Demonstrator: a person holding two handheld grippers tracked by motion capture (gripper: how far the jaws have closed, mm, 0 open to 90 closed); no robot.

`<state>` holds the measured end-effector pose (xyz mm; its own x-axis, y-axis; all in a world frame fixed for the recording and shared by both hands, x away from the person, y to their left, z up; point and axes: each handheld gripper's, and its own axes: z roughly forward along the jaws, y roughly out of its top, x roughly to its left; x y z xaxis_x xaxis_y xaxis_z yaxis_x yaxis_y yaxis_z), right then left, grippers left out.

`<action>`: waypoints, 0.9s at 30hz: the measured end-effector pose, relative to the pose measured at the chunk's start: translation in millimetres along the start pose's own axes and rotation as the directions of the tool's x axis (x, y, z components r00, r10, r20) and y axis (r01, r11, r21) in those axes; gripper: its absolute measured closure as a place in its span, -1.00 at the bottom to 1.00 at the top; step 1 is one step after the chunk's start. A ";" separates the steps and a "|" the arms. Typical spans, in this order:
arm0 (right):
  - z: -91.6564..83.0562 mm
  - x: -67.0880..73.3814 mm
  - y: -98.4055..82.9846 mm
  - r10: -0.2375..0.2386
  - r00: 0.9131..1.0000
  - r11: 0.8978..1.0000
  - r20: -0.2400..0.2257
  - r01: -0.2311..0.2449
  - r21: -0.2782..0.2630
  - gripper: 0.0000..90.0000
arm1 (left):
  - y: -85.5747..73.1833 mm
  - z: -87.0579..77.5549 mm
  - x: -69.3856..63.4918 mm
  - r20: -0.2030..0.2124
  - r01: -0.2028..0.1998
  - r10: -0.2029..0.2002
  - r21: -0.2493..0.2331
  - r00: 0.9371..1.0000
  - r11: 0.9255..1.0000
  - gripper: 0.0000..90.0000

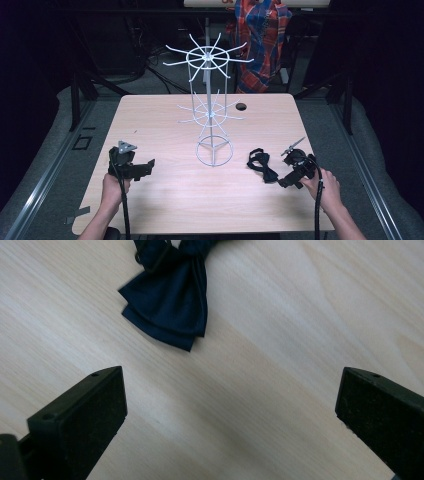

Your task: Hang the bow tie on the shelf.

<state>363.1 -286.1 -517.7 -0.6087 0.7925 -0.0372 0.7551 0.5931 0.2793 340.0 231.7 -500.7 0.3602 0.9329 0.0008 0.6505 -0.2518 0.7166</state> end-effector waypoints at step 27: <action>19.8 3.9 39.9 0.050 0.997 0.997 -0.064 -0.054 -0.051 -1.00 | -0.9 0.5 0.2 -0.004 -0.010 0.010 0.015 1.000 1.000 -0.65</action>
<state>395.6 -256.6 -525.7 -0.5844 0.8106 0.0388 0.7732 0.5416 0.3299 339.8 232.0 -501.7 0.3643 0.9312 0.0109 0.6569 -0.2652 0.7058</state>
